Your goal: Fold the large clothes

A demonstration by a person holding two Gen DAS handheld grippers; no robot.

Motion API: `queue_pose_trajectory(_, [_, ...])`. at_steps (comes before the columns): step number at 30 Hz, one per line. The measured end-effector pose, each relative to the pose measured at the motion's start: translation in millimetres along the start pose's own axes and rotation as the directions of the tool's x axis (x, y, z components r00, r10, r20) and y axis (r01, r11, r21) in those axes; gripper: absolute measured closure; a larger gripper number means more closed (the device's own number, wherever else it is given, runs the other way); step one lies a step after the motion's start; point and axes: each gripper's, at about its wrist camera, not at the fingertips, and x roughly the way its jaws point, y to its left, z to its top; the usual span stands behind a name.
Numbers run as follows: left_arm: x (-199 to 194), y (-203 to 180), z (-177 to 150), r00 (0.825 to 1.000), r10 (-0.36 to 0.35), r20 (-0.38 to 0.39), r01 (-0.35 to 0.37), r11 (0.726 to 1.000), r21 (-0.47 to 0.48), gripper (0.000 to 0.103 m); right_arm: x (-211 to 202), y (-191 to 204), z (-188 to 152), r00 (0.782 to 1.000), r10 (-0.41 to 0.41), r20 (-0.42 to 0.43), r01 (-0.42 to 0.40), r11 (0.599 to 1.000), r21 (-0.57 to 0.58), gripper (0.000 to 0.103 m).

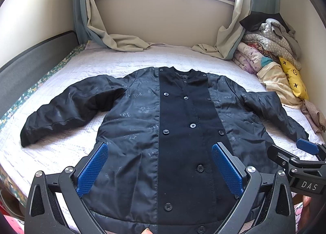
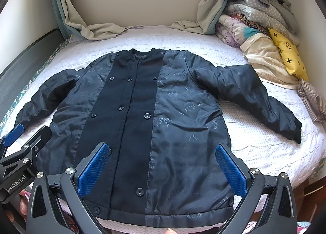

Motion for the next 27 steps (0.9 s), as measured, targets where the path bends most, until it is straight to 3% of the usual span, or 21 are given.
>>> queue_pose_trajectory(27, [-3.3,3.2,3.1,1.000,-0.014,-0.003,0.014,1.000,-0.020,0.000,0.7,-0.9,-1.1,1.000,0.002,-0.002,-0.002,1.000,0.000,0.000])
